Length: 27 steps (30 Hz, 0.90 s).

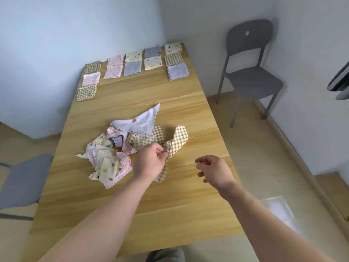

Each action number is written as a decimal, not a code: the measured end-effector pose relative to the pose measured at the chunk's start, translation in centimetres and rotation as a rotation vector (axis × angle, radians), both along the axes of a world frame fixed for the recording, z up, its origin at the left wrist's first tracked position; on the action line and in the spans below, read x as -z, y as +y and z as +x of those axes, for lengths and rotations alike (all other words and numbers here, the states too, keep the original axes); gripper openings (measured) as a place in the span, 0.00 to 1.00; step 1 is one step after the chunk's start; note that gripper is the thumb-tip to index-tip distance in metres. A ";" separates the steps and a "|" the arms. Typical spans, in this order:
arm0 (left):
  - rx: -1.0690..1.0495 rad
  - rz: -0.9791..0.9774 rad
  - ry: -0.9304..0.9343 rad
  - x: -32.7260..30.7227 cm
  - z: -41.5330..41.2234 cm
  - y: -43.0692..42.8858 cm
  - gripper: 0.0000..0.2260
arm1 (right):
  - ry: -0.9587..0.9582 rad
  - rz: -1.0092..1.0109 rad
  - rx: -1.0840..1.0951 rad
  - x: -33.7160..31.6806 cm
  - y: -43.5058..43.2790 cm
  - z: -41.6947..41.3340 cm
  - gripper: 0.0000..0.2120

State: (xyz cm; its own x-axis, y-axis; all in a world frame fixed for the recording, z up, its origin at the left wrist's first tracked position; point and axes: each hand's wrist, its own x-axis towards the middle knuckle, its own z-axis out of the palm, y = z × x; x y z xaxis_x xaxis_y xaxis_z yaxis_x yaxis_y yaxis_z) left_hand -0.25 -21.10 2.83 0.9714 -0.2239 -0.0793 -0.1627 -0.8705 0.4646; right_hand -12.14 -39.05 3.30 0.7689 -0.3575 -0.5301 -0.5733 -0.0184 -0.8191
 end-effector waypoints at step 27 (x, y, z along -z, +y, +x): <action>0.463 -0.944 -0.326 -4.5 -8.2 16.5 0.07 | -0.574 -0.812 0.181 0.7 22.1 -8.7 0.36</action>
State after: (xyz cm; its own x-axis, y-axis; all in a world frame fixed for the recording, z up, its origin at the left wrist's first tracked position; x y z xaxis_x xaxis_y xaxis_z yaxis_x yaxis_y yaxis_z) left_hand -8.42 -4.60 7.29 0.7211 -0.4075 0.5603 -0.6174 -0.0110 0.7866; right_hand -20.83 -16.97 2.63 0.7297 -0.5824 0.3582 -0.1460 -0.6445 -0.7505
